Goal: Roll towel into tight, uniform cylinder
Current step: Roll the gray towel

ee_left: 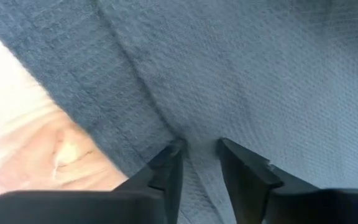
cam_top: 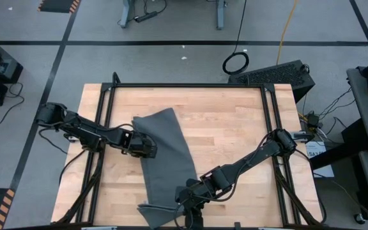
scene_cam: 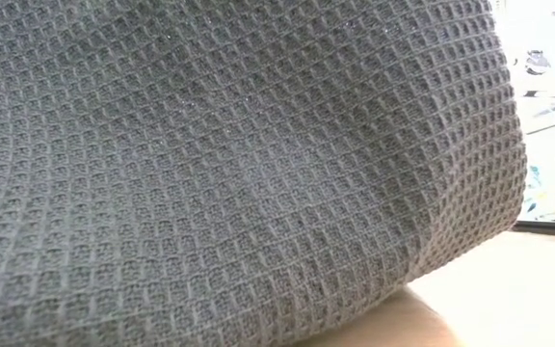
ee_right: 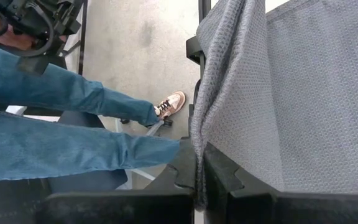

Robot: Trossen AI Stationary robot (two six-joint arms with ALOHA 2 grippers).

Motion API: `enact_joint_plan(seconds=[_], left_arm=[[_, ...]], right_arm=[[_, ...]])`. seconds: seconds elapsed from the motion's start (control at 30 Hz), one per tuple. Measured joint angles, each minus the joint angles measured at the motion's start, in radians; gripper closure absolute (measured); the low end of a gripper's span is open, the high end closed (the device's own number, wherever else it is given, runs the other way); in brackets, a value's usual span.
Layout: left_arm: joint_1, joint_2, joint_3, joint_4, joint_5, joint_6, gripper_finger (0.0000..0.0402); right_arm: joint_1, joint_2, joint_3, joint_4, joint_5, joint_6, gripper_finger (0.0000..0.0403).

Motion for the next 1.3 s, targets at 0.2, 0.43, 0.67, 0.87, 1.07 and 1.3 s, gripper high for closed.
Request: enact_joint_plan(seconds=[0.2, 0.43, 0.67, 0.87, 1.07, 1.3], left_arm=[[0.000, 0.007, 0.001, 0.001, -0.051, 0.046, 0.0348], [0.085, 0.007, 0.007, 0.057, -0.107, 0.209, 0.0398], [0.243, 0.007, 0.082, 0.057, -0.034, 0.494, 0.0398], [0.288, -0.032, 0.119, -0.177, 0.046, 0.522, 0.0399], [0.282, -0.168, 0.119, -0.346, 0.022, 0.522, 0.0399], [0.294, -0.407, 0.130, -0.389, -0.017, 0.437, 0.0400]], right_arm=[[-0.003, 0.000, 0.000, 0.000, 0.000, 0.006, 0.0403], [-0.003, 0.000, 0.000, 0.009, -0.003, 0.066, 0.0403], [-0.013, 0.000, 0.000, 0.066, 0.000, 0.106, 0.0403], [-0.031, 0.000, 0.000, 0.068, 0.002, 0.122, 0.0403], [-0.031, 0.000, 0.000, 0.073, 0.004, 0.145, 0.0403], [-0.025, 0.000, 0.000, 0.074, 0.046, 0.239, 0.0403]])
